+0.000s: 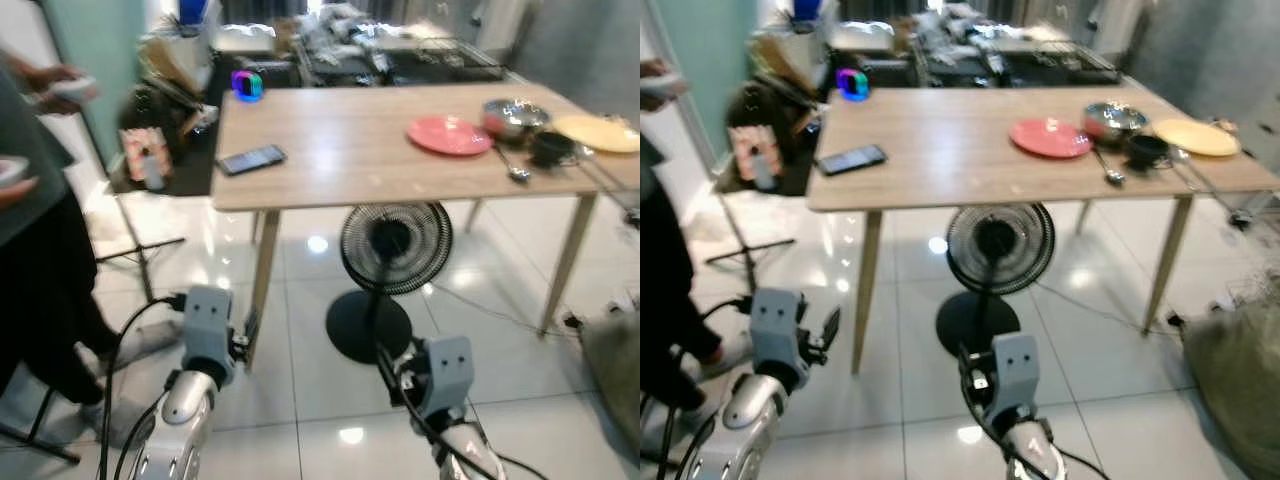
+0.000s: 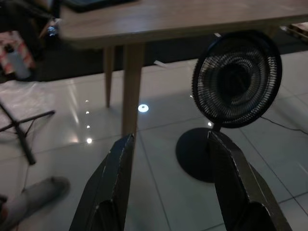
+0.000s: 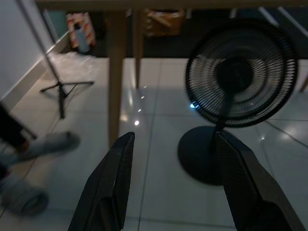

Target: Setting the table

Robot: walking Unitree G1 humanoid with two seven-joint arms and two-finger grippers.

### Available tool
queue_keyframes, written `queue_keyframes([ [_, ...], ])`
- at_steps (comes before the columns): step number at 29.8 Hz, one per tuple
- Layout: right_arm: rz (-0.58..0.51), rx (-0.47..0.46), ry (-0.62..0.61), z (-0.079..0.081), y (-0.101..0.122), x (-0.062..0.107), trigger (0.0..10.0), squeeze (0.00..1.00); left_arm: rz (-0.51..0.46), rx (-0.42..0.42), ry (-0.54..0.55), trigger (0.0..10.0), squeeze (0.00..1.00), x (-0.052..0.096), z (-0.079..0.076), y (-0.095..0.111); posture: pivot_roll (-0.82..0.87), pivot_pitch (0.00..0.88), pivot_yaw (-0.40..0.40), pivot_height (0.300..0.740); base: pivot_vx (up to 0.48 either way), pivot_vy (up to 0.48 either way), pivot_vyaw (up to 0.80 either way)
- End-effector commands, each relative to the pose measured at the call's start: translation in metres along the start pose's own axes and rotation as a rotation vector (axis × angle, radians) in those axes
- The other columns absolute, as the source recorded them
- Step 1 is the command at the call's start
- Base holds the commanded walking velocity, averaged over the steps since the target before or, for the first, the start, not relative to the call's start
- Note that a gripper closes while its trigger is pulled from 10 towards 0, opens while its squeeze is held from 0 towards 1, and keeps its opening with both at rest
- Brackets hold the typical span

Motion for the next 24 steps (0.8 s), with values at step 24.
queue_keyframes([
  [24, 0.007, 0.022, -0.052, -0.0076, -0.0012, 0.0007, 10.0, 0.00, 0.007, 0.003, -0.017, 10.0, 0.00, 0.0007, -0.0038, -0.0007, -0.14, 0.000, 0.089, 0.740, 0.480, 0.000, -0.59],
])
Point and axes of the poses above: a point about 5 cm out from each wrist's last joint towards the gripper, its own x axis pointing back from the gripper into the wrist, its own y axis along the axis of the wrist's last joint, z = x × y, the point moved 1 cm from there along -x, pointing out of the wrist towards the gripper, and after that the axes turned 2 degrees about x, right-handed, at the moved point
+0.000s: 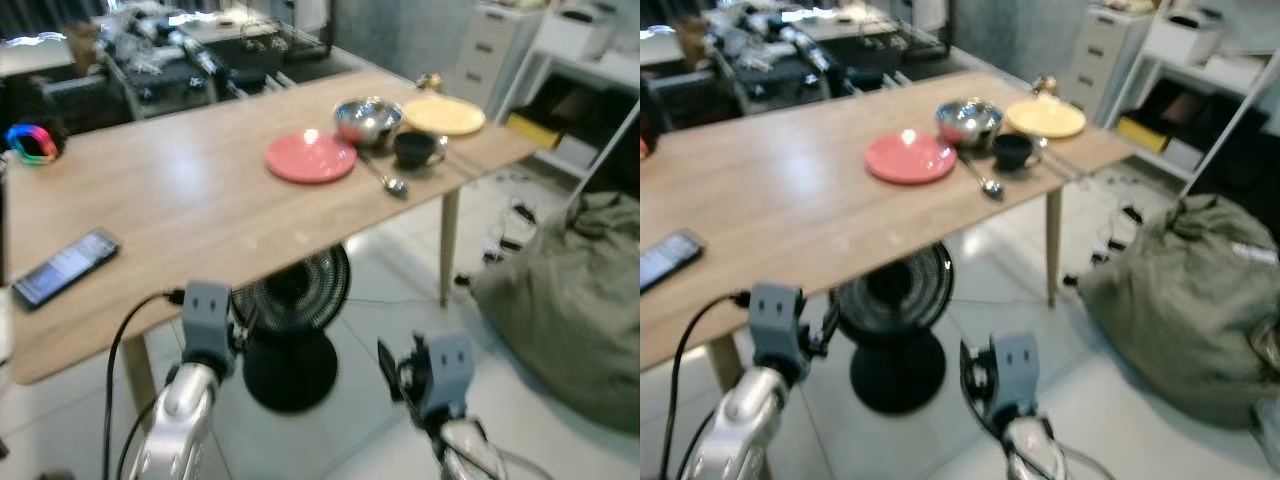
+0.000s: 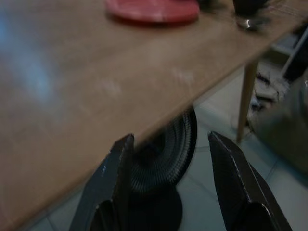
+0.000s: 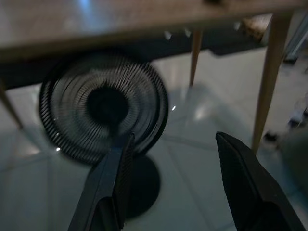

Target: Setting the table

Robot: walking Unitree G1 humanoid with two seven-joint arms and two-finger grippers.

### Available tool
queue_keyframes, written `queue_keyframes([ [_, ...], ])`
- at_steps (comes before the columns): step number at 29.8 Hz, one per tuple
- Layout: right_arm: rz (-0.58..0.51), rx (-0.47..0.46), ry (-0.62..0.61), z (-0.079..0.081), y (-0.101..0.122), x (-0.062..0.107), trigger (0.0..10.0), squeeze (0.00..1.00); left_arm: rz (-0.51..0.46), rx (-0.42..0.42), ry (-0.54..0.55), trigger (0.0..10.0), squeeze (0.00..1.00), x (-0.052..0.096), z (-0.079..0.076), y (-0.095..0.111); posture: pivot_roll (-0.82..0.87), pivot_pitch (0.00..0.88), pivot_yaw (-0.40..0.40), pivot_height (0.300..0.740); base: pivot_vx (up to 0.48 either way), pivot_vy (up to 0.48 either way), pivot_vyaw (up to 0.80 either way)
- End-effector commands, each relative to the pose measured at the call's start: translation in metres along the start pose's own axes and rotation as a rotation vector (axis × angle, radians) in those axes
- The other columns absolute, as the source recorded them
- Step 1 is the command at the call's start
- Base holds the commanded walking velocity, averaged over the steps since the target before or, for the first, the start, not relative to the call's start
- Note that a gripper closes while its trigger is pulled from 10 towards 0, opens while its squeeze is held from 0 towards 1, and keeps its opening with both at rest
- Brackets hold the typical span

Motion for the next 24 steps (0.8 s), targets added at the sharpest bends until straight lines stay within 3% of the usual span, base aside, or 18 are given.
queue_keyframes([
  [1, 0.000, -0.017, 0.018, 0.0092, -0.0007, -0.0003, 10.0, 0.00, 0.021, -0.009, 0.037, 10.0, 0.00, 0.0047, 0.0121, -0.0051, -0.14, 0.000, 0.089, 0.740, 0.480, 0.000, 0.00],
  [14, -0.010, -0.017, 0.014, 0.0094, 0.0007, -0.0008, 10.0, 0.00, 0.017, -0.010, 0.030, 10.0, 0.00, 0.0045, 0.0112, -0.0042, -0.14, 0.000, 0.091, 0.740, 0.467, 0.000, 0.00],
  [24, -0.012, -0.019, 0.011, 0.0101, 0.0013, -0.0004, 10.0, 0.00, 0.013, -0.026, -0.011, 10.0, 0.00, 0.0058, 0.0048, -0.0030, -0.14, 0.000, 0.093, 0.740, 0.000, 0.000, 0.00],
])
Point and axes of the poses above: a point about 5 cm out from each wrist's last joint towards the gripper, its own x axis pointing back from the gripper into the wrist, its own y axis along the axis of the wrist's last joint, z = x × y, the point moved 1 cm from there along -x, pointing out of the wrist towards the gripper, and after that the axes turned 2 degrees about x, right-handed, at the moved point
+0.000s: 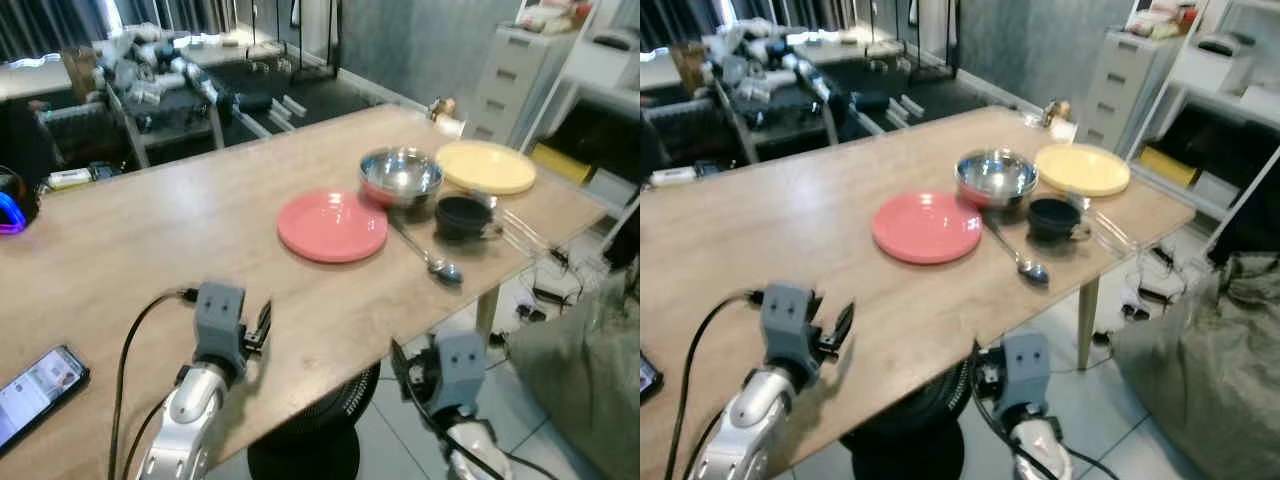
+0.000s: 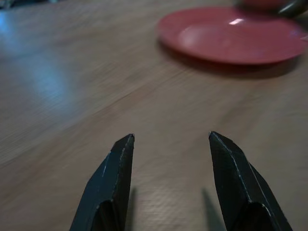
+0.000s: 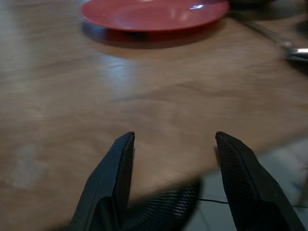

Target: Setting the table

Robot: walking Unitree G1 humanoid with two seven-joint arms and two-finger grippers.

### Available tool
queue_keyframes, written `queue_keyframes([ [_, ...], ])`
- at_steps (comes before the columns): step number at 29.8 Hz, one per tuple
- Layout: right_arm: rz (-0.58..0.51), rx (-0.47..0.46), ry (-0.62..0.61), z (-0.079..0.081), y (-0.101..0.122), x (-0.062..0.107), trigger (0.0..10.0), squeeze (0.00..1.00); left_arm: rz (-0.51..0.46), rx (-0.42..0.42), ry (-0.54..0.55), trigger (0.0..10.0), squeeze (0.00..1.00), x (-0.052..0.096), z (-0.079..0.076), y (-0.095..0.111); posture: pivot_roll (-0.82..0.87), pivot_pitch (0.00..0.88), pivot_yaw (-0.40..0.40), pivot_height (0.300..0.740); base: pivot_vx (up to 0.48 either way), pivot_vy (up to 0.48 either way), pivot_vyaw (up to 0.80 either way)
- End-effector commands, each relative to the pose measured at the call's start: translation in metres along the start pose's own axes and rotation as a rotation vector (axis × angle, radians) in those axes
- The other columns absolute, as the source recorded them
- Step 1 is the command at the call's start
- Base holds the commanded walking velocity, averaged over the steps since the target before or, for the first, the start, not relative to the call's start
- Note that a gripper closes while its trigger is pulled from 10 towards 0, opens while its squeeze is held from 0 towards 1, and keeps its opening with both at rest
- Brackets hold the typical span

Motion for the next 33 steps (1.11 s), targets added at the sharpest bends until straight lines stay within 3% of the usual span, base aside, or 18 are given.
queue_keyframes([
  [1, 0.019, 0.006, -0.017, -0.005, -0.004, 0.003, 10.0, 0.00, 0.014, -0.004, -0.014, 10.0, 0.00, 0.002, -0.002, -0.004, -0.14, 0.000, 0.093, 0.740, 0.000, 0.000, 0.00],
  [14, 0.017, 0.007, -0.011, -0.004, -0.004, 0.002, 10.0, 0.00, 0.033, 0.009, -0.007, 10.0, 0.00, 0.002, -0.001, -0.006, -0.13, 0.000, 0.092, 0.740, 0.000, 0.000, 0.00],
  [27, -0.060, -0.006, 0.006, 0.000, 0.019, -0.007, 10.0, 0.00, 0.020, -0.022, 0.000, 10.0, 0.00, 0.000, 0.008, 0.002, -0.11, 0.000, 0.089, 0.740, 0.000, 0.000, 0.00],
  [28, -0.111, -0.019, 0.005, 0.001, 0.034, -0.013, 10.0, 0.00, 0.003, -0.050, -0.002, 10.0, 0.00, -0.002, 0.011, 0.008, -0.10, 0.000, 0.089, 0.740, 0.000, 0.000, 0.00],
  [29, -0.111, -0.019, 0.005, 0.001, 0.034, -0.013, 10.0, 0.00, 0.003, -0.050, -0.002, 10.0, 0.00, -0.002, 0.011, 0.008, -0.10, 0.000, 0.089, 0.740, 0.000, 0.000, 0.00],
  [31, -0.197, -0.056, 0.011, 0.006, 0.067, -0.029, 10.0, 0.00, -0.039, -0.126, -0.019, 10.0, 0.00, -0.010, 0.022, 0.026, -0.09, 0.000, 0.092, 0.740, 0.000, 0.000, 0.00],
  [33, -0.210, -0.065, 0.016, 0.008, 0.075, -0.034, 10.0, 0.00, -0.051, -0.151, -0.024, 10.0, 0.00, -0.012, 0.025, 0.032, -0.08, 0.000, 0.093, 0.740, 0.000, 0.000, 0.00],
])
Point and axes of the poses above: a point about 5 cm out from each wrist's last joint towards the gripper, its own x axis pointing back from the gripper into the wrist, its own y axis along the axis of the wrist's last joint, z = x × y, the point moved 1 cm from there along -x, pointing out of the wrist towards the gripper, and after that the axes turned 2 degrees about x, right-handed, at the moved point
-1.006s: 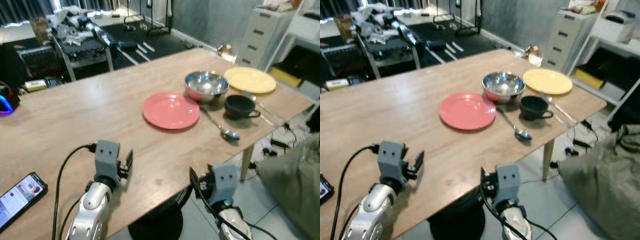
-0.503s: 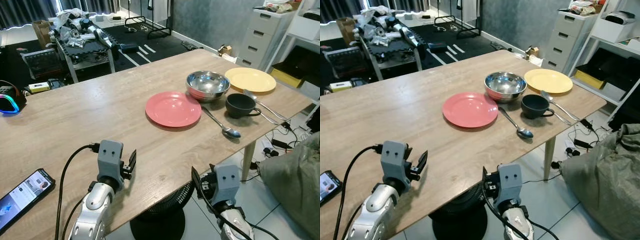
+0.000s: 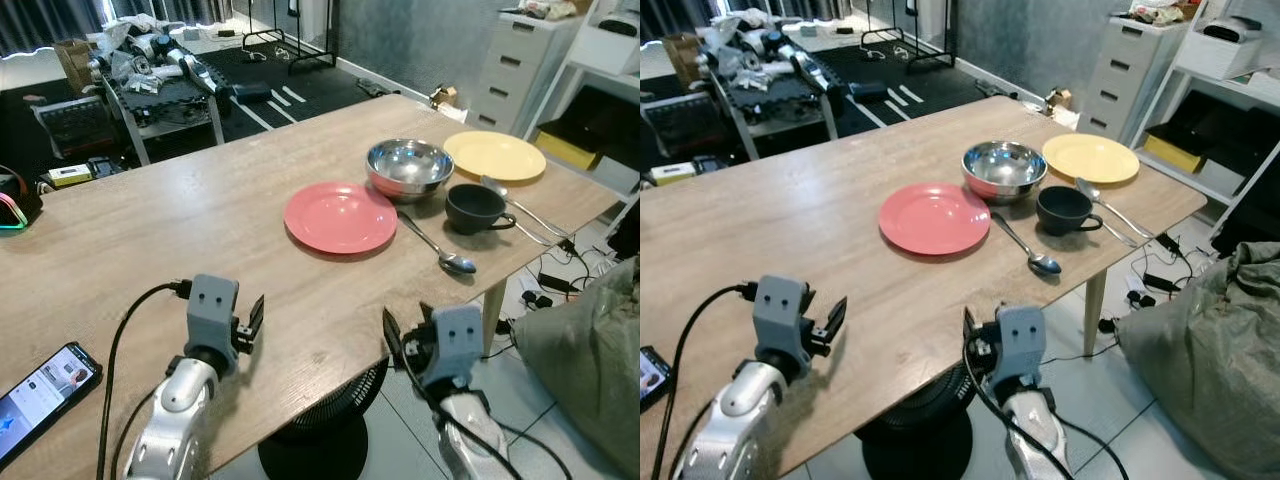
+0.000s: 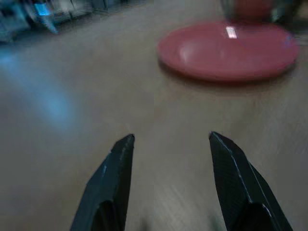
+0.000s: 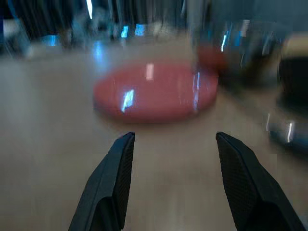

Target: Setting the table

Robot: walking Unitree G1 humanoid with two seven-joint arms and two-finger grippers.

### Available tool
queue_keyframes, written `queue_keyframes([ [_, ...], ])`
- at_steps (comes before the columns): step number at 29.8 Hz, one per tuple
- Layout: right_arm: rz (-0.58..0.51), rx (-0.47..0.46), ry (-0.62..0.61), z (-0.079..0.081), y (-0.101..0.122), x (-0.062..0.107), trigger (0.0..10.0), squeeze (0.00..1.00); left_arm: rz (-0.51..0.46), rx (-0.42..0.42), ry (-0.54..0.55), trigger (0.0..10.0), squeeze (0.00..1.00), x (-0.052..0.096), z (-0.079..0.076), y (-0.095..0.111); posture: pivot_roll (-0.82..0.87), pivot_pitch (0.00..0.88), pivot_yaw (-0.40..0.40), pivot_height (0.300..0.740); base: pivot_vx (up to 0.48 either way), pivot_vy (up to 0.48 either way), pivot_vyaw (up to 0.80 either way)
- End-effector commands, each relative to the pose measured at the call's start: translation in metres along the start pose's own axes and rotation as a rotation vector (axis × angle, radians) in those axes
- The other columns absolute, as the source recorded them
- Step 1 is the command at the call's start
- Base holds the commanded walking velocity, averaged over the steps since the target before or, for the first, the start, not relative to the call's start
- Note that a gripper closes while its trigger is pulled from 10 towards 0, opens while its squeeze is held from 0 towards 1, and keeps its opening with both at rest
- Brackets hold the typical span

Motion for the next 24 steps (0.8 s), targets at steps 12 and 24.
queue_keyframes([
  [12, 0.181, -0.248, -0.020, 0.023, -0.005, -0.063, 10.0, 0.00, 0.038, -0.248, -0.056, 10.0, 0.00, -0.029, 0.061, 0.039, -0.01, 0.038, 0.091, 0.740, 0.000, 0.000, 0.00],
  [24, 0.017, -0.116, -0.159, -0.023, 0.030, -0.046, 10.0, 0.00, 0.030, -0.229, -0.249, 10.0, 0.00, -0.072, 0.031, 0.050, -0.07, 0.080, 0.128, 0.740, 0.000, 0.000, 0.00],
])
Point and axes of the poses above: a point about 5 cm out from each wrist's last joint towards the gripper, its own x axis pointing back from the gripper into the wrist, its own y axis along the axis of the wrist's last joint, z = x × y, the point moved 1 cm from there along -x, pointing out of the wrist towards the gripper, and after that the axes turned 2 degrees about x, right-handed, at the moved point
